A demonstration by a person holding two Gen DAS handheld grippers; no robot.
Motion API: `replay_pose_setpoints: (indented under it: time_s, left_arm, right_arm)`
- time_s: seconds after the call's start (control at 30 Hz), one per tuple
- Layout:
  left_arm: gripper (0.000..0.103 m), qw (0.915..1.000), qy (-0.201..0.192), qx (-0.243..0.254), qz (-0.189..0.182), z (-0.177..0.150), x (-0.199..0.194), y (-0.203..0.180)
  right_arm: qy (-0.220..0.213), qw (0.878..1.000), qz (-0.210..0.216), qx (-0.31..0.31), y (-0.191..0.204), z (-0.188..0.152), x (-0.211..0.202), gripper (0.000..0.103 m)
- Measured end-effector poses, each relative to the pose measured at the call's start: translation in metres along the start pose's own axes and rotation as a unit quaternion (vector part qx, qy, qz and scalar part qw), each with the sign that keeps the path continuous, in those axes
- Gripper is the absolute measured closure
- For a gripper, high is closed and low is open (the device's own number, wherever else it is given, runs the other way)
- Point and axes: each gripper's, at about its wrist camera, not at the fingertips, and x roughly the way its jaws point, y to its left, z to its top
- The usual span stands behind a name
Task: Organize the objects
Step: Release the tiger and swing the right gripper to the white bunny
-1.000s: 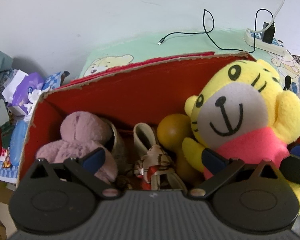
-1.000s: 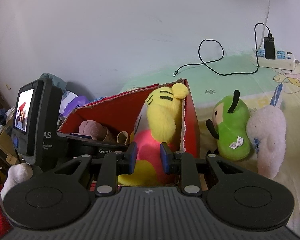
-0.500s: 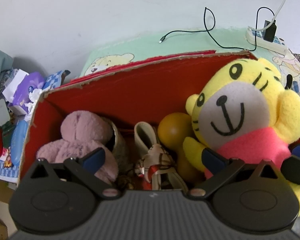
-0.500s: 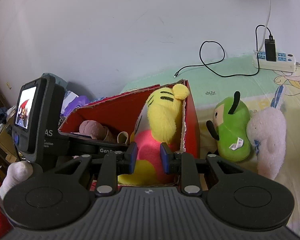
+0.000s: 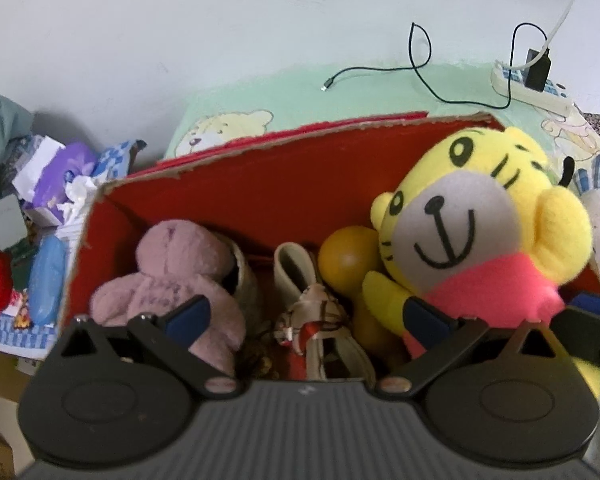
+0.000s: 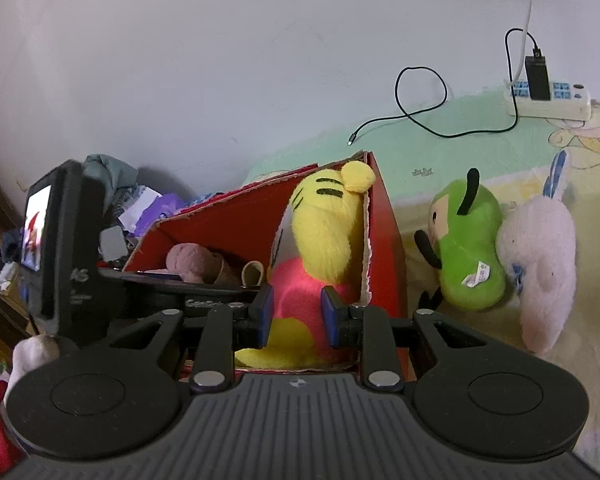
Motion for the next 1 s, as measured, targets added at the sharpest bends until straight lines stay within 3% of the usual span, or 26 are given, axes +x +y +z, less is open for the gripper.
replay_pose_setpoints:
  time_s: [0.13,0.27,0.5,0.73,0.87,1.0]
  left_arm:
    - [0.001,1.0,-0.002,0.002,0.008,-0.008,-0.014,0.004]
    - [0.001,0.9997,-0.014,-0.018,-0.007,-0.013,-0.039,0.016]
    - [0.002,0.9961,-0.076,0.001,-0.043,-0.003,-0.09,-0.013]
    - [0.003,0.9828,-0.1,0.048,-0.147,0.011,-0.113,-0.09]
    - [0.003,0.9745,-0.086,0.075,-0.193,0.011,-0.108,-0.146]
    - [0.003,0.966,-0.046,0.082,-0.241,0.006,-0.09,-0.195]
  right_arm:
    - [0.0,1.0,0.013,0.008,-0.004,0.0,-0.008,0.075]
    - [-0.007,0.999,0.04,0.032,-0.02,0.0,-0.024,0.075]
    - [-0.033,0.996,0.051,0.067,-0.057,-0.002,-0.056,0.071]
    - [-0.063,0.991,-0.023,0.119,-0.118,-0.004,-0.089,0.071]
    - [-0.078,0.982,-0.101,0.138,-0.163,-0.006,-0.113,0.07]
    - [-0.083,0.965,-0.164,0.189,-0.219,-0.009,-0.13,0.065]
